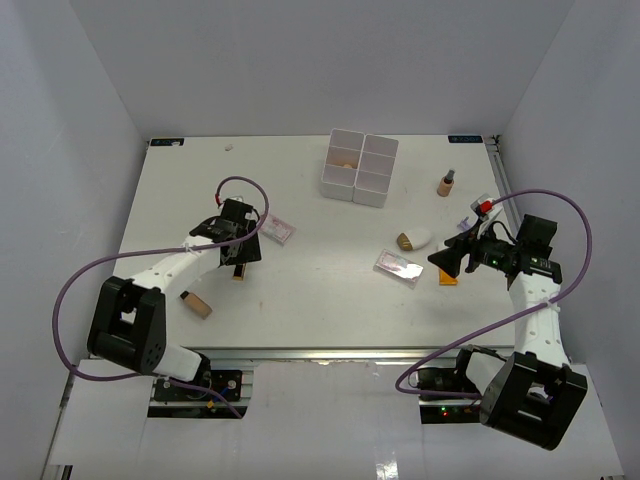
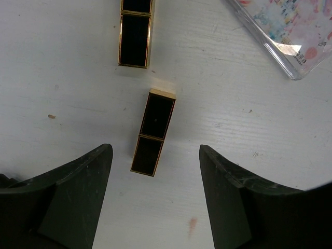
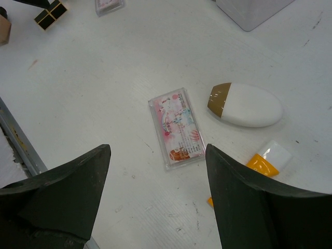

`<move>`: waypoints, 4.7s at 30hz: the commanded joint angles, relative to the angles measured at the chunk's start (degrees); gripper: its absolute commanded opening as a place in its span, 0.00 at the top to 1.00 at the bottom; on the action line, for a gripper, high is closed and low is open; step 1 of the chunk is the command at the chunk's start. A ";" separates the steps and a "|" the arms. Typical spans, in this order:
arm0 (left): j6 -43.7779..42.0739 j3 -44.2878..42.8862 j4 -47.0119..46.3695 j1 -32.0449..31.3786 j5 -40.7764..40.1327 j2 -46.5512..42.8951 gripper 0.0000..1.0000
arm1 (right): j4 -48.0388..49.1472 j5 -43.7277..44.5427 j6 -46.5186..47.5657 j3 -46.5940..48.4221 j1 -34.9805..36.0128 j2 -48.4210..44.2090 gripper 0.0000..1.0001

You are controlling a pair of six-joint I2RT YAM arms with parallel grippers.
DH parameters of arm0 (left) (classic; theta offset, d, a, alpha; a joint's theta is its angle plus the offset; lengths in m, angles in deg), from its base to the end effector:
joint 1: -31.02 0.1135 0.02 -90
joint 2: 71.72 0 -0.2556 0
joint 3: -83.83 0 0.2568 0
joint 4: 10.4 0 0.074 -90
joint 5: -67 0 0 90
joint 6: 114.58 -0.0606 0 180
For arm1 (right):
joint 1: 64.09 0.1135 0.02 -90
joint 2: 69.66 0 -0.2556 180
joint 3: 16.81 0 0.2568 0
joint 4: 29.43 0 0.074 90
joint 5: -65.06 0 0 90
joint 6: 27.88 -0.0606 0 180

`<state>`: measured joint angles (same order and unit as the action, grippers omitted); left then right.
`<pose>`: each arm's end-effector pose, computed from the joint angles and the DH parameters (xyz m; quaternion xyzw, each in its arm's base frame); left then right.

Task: Organize the makeup

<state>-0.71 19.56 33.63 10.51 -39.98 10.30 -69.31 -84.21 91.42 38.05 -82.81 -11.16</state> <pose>0.2792 -0.0856 0.1721 -0.0641 0.9577 0.0415 0.2773 0.2240 -0.0209 0.2429 -0.2679 0.7773 0.2755 0.4982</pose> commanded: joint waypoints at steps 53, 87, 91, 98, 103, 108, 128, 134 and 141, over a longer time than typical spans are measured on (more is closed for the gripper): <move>-12.40 -23.17 -8.55 -6.45 27.94 8.00 1.00 | 1.23 -4.45 0.14 -0.47 -2.37 -2.78 0.20; -41.48 -58.25 -4.99 -16.88 14.43 38.82 1.00 | 1.23 -5.13 0.06 -0.47 -2.37 -2.36 0.20; -51.47 -57.37 -6.41 -16.93 18.56 38.56 1.00 | 1.23 -5.21 0.06 -0.56 -2.37 -2.34 0.20; -64.82 -52.79 -10.84 -16.93 23.41 35.81 1.00 | 1.23 -5.27 0.06 -0.51 -2.43 -2.25 0.20; -74.06 -50.18 -13.64 -16.49 25.30 35.68 1.00 | 1.23 -4.98 0.14 -0.49 -2.65 -1.92 0.19; -74.24 -51.27 -16.21 -14.24 29.16 36.31 1.00 | 1.23 -4.98 0.14 -0.65 -2.78 -1.52 0.20; -78.26 -50.93 -27.96 -12.27 33.56 39.85 0.96 | 1.23 -5.70 0.14 -0.56 -3.54 -1.20 0.20; -78.86 -49.10 -29.67 -12.24 32.78 40.88 0.92 | 1.23 -6.12 0.14 -0.61 -3.74 -1.16 0.20; -78.30 -47.96 -32.06 -12.18 32.54 42.39 0.89 | 1.23 -6.30 0.06 -0.66 -4.04 -1.11 0.20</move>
<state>-78.76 -29.41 4.53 -1.73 -8.44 52.47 -69.35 -88.57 91.40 38.03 -86.32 -12.38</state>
